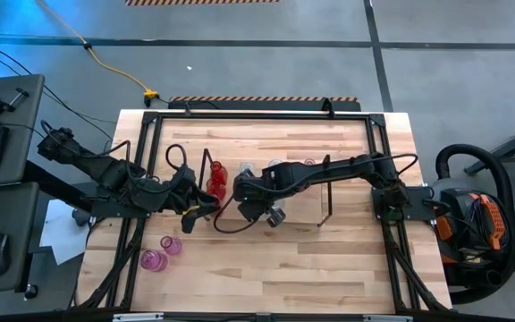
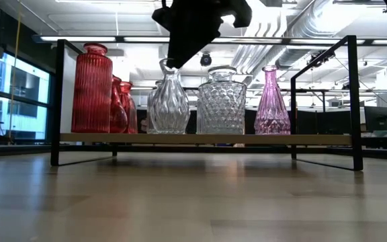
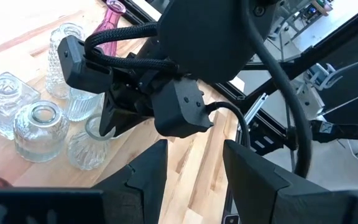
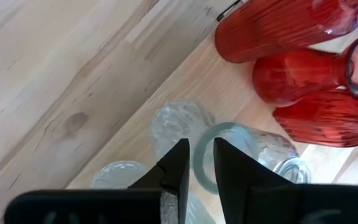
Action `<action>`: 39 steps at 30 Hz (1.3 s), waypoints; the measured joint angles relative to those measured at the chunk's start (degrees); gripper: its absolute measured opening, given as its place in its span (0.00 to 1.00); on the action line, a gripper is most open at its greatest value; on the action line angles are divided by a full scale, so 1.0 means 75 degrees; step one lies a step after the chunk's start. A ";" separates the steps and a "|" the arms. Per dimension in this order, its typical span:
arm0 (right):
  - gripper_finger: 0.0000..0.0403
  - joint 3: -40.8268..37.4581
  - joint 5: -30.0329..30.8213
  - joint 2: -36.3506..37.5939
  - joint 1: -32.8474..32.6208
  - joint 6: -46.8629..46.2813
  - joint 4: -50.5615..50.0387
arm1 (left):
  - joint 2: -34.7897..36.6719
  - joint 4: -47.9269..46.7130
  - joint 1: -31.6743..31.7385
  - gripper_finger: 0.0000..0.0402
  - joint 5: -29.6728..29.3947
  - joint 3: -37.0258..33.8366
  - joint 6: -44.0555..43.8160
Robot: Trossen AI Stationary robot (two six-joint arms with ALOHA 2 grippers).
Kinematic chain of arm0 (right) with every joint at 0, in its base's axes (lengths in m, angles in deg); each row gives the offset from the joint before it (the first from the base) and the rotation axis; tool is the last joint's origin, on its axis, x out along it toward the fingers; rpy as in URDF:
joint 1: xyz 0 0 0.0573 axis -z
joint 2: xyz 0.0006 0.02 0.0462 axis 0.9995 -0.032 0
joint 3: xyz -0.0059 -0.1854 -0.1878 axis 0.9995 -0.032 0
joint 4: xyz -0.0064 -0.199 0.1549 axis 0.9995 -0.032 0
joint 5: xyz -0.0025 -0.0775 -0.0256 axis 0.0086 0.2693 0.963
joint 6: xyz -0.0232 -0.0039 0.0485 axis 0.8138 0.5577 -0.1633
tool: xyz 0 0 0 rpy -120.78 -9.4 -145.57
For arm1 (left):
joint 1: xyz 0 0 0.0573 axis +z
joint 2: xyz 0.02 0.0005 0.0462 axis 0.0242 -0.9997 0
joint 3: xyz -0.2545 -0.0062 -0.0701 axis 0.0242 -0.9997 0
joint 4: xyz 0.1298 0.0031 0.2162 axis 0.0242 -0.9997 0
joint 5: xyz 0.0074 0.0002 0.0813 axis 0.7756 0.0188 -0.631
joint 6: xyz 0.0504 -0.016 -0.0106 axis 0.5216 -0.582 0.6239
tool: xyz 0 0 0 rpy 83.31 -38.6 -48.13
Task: Sort vases onto shelf
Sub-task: Put the transparent vase aligned with the other transparent vase on the shelf
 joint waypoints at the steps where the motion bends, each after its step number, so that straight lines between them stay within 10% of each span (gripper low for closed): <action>1: 0.13 0.0000 0.0000 0.0000 -0.0001 -0.0011 -0.0037 | 0.0000 0.0001 -0.0001 0.37 0.0000 0.0000 0.0000; 39: 0.13 0.0000 0.0006 0.0000 0.0033 -0.0283 0.0424 | 0.0000 0.0022 0.0002 0.37 -0.0023 0.0000 -0.0085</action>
